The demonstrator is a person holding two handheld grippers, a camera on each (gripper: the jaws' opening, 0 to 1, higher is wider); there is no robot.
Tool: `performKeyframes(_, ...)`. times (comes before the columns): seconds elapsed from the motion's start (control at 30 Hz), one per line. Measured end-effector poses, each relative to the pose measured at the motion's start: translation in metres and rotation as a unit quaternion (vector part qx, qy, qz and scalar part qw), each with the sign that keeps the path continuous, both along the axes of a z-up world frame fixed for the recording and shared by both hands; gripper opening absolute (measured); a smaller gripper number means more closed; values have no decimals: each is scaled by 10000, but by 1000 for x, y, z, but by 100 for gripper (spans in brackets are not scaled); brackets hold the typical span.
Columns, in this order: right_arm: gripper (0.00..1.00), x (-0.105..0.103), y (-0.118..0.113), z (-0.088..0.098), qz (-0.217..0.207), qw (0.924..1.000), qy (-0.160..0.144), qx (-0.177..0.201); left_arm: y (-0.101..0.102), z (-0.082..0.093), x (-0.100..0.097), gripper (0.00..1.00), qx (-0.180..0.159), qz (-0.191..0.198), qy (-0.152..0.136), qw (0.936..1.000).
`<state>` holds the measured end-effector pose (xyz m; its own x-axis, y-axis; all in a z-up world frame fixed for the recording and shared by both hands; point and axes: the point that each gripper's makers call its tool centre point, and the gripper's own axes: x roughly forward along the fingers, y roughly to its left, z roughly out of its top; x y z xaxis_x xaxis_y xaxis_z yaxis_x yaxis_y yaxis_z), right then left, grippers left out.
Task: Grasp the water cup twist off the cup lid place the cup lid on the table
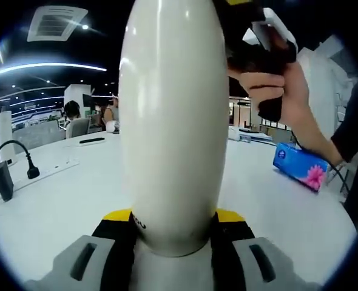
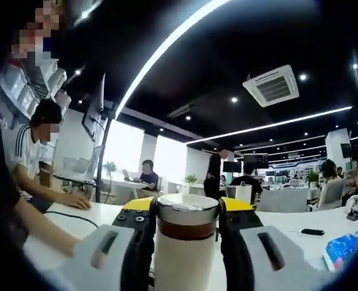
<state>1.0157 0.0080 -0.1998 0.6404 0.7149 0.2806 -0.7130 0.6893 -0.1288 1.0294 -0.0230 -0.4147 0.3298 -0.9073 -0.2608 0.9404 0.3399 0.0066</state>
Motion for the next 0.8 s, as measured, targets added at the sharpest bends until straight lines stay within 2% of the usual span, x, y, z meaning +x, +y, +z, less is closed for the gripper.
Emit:
performKeyframes(0.13,44,0,0,0,288,9996,-67,29,0,0,-2,50,2,-3,0,10000)
performKeyframes(0.23,44,1,-2,1,717,9964,179,422,-1,0,-4,50,3,-4,0,10000)
performKeyframes(0.33,44,2,-3,1,1050,9925,269,561,-2,0,-5,50,4,-8,3,10000)
performKeyframes(0.43,44,1,-4,1,1348,9893,200,516,-3,0,-7,50,5,-11,4,10000)
performKeyframes(0.53,44,-1,-3,0,1585,9869,-74,299,-3,0,-6,50,4,-13,7,10000)
performKeyframes(0.8,44,-1,-2,0,2214,9748,-117,256,-3,2,-4,50,-7,-20,-7,10000)
